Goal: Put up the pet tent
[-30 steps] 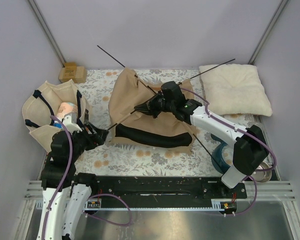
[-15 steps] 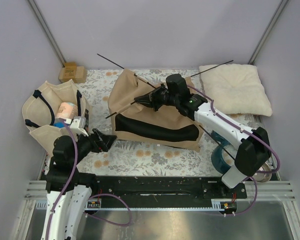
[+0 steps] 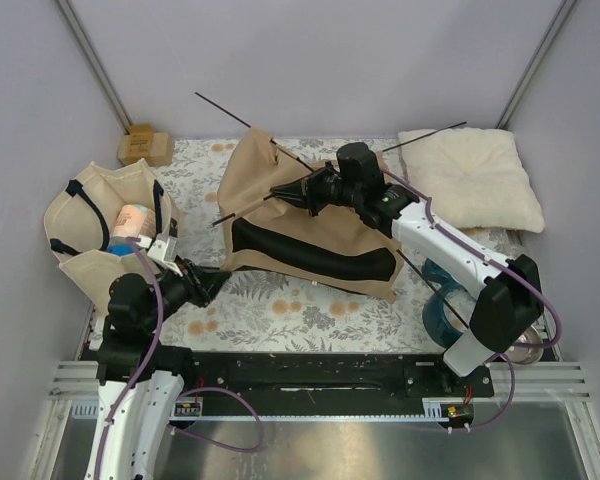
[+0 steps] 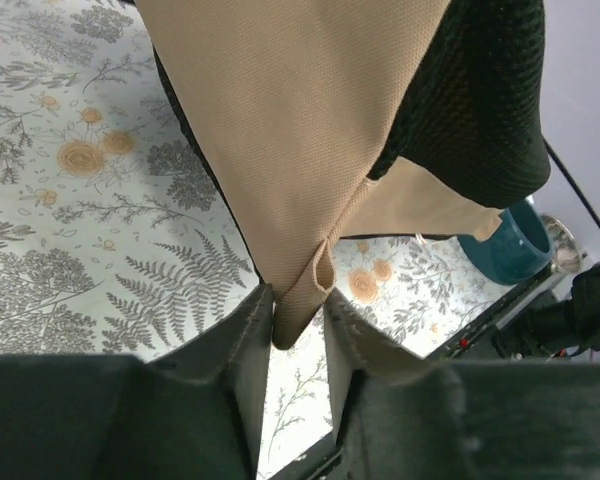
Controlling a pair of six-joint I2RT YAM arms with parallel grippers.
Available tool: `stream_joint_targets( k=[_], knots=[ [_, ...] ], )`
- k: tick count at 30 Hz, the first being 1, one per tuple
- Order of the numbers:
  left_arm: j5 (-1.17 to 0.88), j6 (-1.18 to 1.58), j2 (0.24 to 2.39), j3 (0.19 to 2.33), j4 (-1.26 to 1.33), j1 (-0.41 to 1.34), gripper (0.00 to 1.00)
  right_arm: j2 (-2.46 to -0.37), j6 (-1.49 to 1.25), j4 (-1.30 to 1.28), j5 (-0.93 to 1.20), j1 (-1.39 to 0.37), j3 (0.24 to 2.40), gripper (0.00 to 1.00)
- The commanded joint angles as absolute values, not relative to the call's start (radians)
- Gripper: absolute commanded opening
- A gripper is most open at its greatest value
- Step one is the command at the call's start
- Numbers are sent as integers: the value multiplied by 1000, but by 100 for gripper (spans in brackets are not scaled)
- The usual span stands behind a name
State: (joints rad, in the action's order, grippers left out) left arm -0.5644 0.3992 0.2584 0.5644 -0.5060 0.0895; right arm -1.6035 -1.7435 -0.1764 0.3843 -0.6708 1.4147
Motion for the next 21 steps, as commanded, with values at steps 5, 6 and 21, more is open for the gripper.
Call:
stream_joint_targets(
  k=[5, 6, 21],
  knots=[
    [-471, 279, 302, 621, -488, 86, 12, -1565, -1741, -87, 396, -661, 1483, 0],
    [-475, 262, 302, 632, -492, 84, 11, -1566, -1729, -94, 390, -660, 1486, 0],
    [-554, 86, 281, 761, -555, 86, 0, -1629, -1358, -281, 189, -669, 1595, 0]
  ],
)
